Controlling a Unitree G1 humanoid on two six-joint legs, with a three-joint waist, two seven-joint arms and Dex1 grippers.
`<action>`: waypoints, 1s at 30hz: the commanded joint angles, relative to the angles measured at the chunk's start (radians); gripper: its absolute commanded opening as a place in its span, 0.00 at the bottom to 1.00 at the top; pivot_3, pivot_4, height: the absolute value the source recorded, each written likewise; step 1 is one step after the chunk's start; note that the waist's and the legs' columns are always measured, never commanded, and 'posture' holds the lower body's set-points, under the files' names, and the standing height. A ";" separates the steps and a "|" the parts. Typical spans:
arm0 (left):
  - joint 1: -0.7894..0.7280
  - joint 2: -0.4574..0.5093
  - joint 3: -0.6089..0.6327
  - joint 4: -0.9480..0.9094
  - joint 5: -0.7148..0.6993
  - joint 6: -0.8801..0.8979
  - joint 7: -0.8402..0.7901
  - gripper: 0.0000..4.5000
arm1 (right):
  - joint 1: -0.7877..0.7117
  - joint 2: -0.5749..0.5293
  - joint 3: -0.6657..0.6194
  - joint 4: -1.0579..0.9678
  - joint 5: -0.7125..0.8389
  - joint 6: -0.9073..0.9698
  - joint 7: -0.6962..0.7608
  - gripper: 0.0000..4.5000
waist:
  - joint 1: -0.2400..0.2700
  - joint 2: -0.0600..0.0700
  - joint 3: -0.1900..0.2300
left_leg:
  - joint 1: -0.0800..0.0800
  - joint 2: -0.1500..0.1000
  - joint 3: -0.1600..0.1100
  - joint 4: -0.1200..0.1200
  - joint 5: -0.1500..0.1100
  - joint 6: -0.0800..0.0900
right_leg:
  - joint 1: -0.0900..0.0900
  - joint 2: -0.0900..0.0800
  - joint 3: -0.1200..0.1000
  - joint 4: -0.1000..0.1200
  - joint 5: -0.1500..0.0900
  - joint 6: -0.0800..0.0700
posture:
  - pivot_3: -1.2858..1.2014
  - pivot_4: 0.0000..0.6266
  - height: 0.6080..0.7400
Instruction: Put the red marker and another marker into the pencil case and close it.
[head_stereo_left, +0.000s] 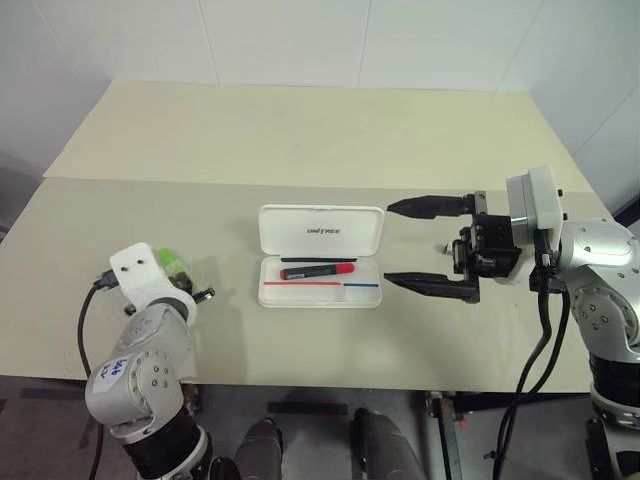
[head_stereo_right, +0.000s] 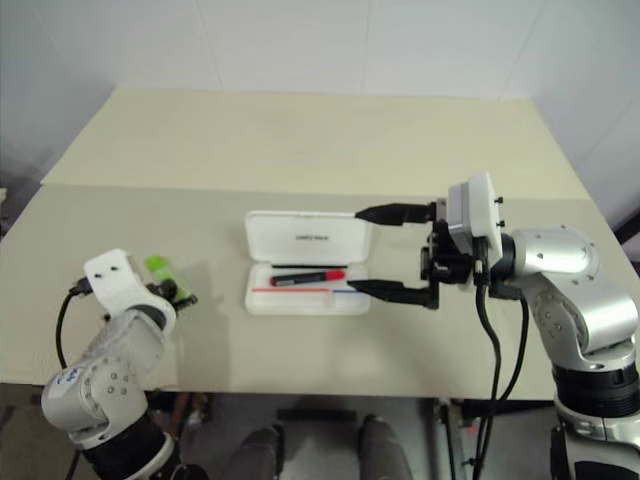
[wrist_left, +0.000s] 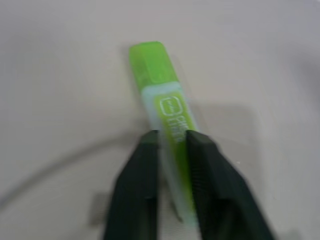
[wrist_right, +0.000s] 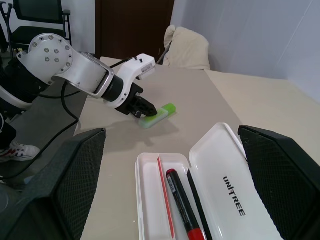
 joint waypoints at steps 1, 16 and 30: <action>-0.001 0.015 0.009 0.016 0.031 -0.002 -0.018 0.04 | -0.016 0.009 -0.001 -0.005 -0.005 -0.027 -0.009 1.00 | 0.000 0.000 0.000 | 0.000 0.000 0.000 0.000 0.000 0.000 | 0.000 0.000 0.000 0.000 0.000 0.000 | 0.52 0.24 1.00; -0.095 -0.024 0.028 -0.032 0.034 -0.027 -0.072 0.32 | 0.000 0.014 0.005 -0.002 -0.013 -0.039 -0.025 1.00 | 0.002 -0.002 0.001 | -0.002 0.000 0.000 0.000 0.000 0.000 | 0.000 0.000 -0.001 -0.003 0.001 0.001 | 0.52 0.24 1.00; -0.106 -0.022 -0.024 -0.074 0.102 0.135 -0.071 0.99 | -0.002 0.012 0.002 0.009 -0.020 -0.045 -0.025 1.00 | 0.000 -0.002 0.001 | -0.002 0.000 0.000 0.000 -0.001 0.000 | 0.000 0.000 -0.001 -0.003 0.002 0.003 | 0.52 0.24 1.00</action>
